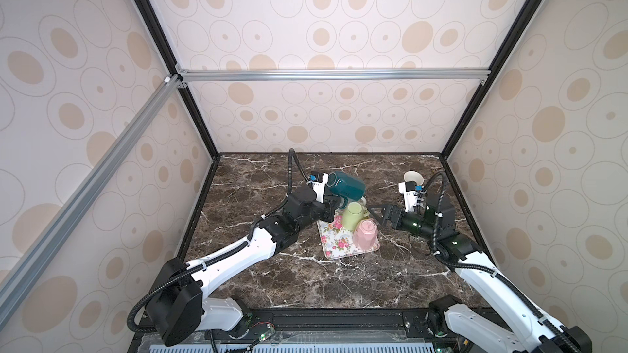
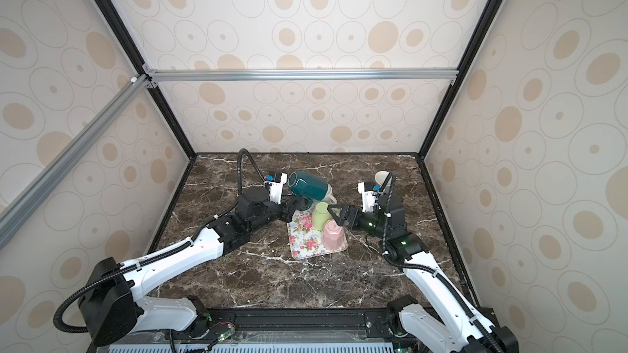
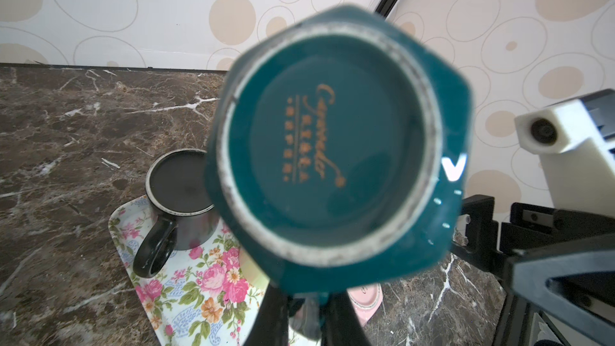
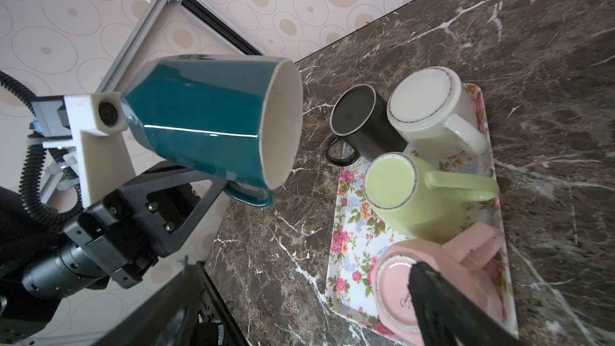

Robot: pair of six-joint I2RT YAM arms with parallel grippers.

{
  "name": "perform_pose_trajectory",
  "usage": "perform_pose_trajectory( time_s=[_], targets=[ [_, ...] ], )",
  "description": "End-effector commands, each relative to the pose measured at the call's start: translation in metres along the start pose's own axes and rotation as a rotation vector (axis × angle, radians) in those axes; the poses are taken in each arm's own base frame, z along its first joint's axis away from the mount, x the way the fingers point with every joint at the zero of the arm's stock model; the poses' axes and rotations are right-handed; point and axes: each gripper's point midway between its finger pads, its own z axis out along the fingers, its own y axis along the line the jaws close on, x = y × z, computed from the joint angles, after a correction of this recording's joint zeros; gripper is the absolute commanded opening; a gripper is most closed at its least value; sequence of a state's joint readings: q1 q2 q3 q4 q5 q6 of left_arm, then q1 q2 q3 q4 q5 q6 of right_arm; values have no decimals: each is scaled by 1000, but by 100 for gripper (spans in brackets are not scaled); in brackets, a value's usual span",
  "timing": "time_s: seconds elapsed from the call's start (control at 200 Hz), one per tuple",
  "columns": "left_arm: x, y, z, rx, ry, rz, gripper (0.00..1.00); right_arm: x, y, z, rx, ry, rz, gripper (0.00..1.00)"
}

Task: Turn the mug right side up
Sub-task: Place the mug at the top-right of the table.

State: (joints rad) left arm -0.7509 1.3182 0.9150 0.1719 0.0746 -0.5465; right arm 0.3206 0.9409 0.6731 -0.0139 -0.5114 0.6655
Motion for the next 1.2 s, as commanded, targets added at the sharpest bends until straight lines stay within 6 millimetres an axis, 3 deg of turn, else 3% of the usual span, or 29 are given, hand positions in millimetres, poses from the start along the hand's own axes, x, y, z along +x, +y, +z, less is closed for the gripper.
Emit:
perform_pose_trajectory(
  time_s=[0.0,0.49,0.965,1.195],
  targets=[
    [-62,-33,-17,139,-212,-23,0,-14,15,1,-46,-35,-7,99],
    [-68,-56,-21,292,-253,-72,0,-25,20,14,-89,-40,6,99],
    [-65,-66,-12,360,-226,-121,0,-29,30,22,-178,-46,32,87],
    [-61,-74,-6,389,-214,-141,0,-27,26,25,-174,-45,40,84]
  ],
)
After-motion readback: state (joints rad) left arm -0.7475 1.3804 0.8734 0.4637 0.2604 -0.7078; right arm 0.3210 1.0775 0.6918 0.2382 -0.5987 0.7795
